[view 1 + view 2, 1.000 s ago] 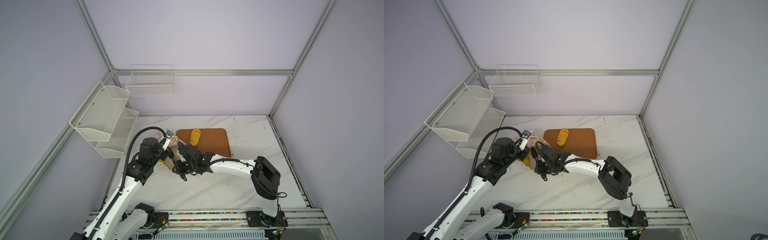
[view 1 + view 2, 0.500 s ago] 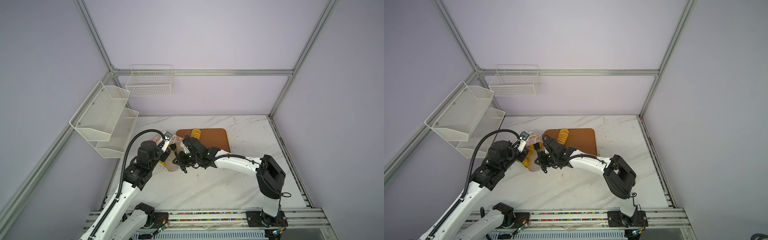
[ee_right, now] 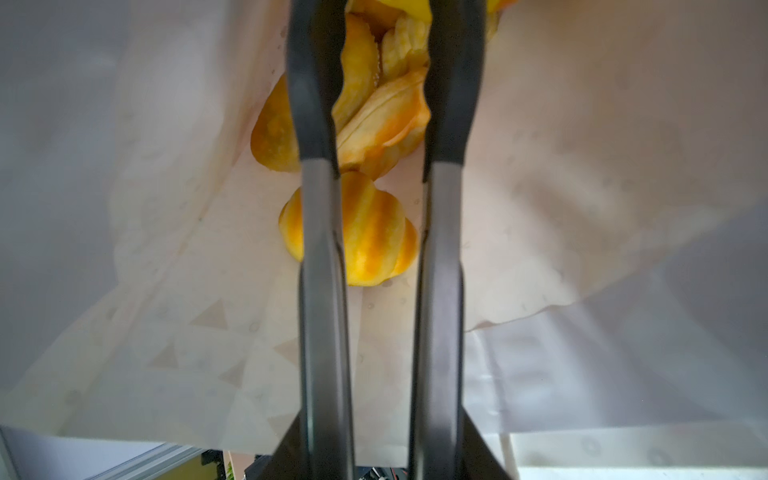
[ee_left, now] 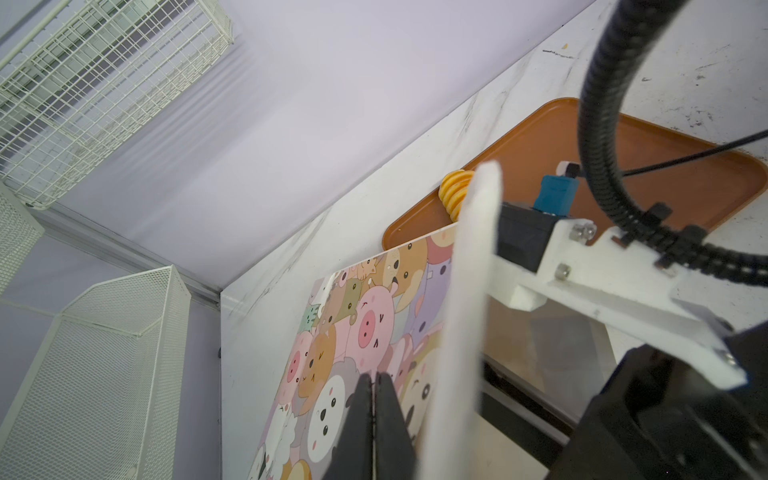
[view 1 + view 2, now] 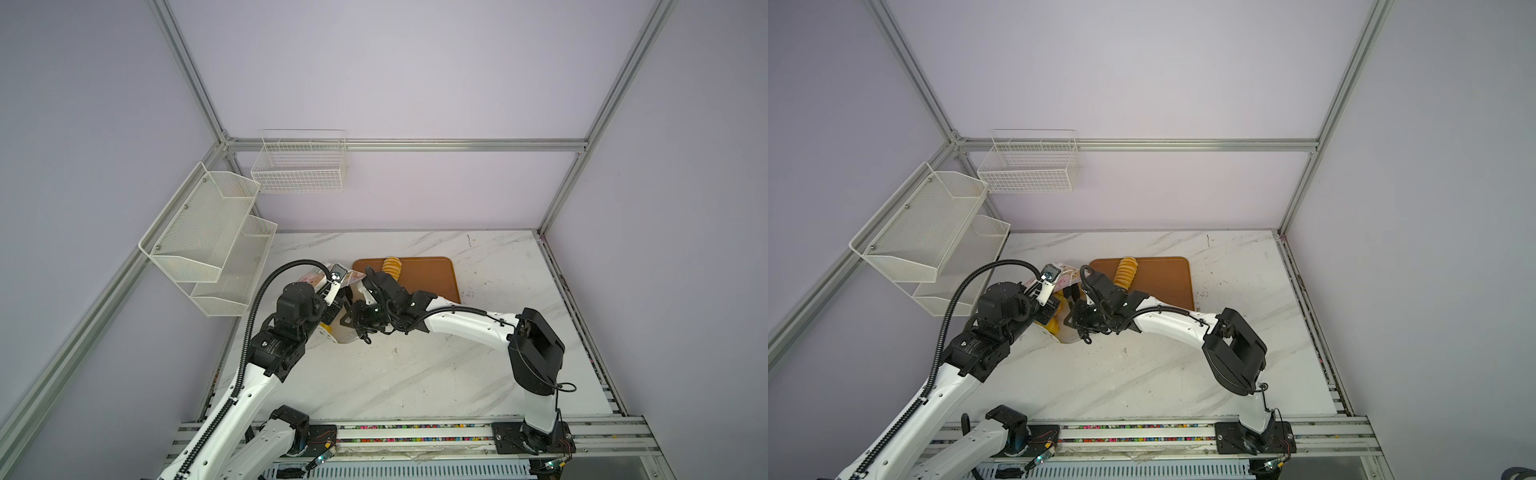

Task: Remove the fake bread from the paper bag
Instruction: 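Insert the open tongs into the bag mouth with the right gripper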

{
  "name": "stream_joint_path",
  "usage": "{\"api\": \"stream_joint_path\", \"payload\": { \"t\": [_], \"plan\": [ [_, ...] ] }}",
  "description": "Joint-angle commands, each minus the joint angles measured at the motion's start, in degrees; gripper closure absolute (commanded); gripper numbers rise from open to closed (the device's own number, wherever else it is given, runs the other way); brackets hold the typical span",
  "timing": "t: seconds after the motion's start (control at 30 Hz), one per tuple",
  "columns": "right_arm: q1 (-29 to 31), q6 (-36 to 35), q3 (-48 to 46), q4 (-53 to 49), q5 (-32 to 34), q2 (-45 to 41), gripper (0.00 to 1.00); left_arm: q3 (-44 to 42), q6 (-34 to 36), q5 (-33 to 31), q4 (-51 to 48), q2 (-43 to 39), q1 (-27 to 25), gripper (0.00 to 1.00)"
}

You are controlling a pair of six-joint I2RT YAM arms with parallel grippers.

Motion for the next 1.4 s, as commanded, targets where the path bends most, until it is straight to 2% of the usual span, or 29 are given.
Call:
{"api": "stream_joint_path", "payload": {
  "t": [0.0,0.17,0.43,0.57,0.77,1.03,1.23,1.37],
  "plan": [
    [-0.2,-6.6,4.3,-8.5,6.4,-0.6,0.62,0.7,-1.1,0.7,2.8,-0.5,-0.4,1.00],
    [-0.3,-9.8,7.4,-13.2,8.2,-0.7,0.62,1.1,-1.4,0.3,3.4,0.3,-0.4,1.00],
    [-0.3,-10.2,11.4,-14.7,3.3,2.3,0.62,1.8,-2.5,1.1,3.0,1.1,-0.4,1.00],
    [0.0,-16.1,16.4,-22.0,7.6,5.7,0.61,2.4,-2.8,1.7,2.3,1.3,-0.4,1.00],
    [-0.1,-18.4,17.1,-21.8,7.8,6.8,0.55,4.5,-5.1,1.7,0.2,2.2,-0.4,1.00],
    [0.1,-19.6,14.2,-17.7,7.6,7.0,0.51,7.4,-6.7,1.8,-2.4,3.4,-0.4,1.00],
    [0.2,-17.2,10.5,-15.8,7.8,5.1,0.50,8.4,-8.2,0.3,-2.8,4.3,-0.1,1.00],
    [1.2,-19.0,7.9,-15.6,12.0,3.6,0.50,8.2,-8.9,1.1,-2.0,4.6,0.1,1.00]
  ]
}}
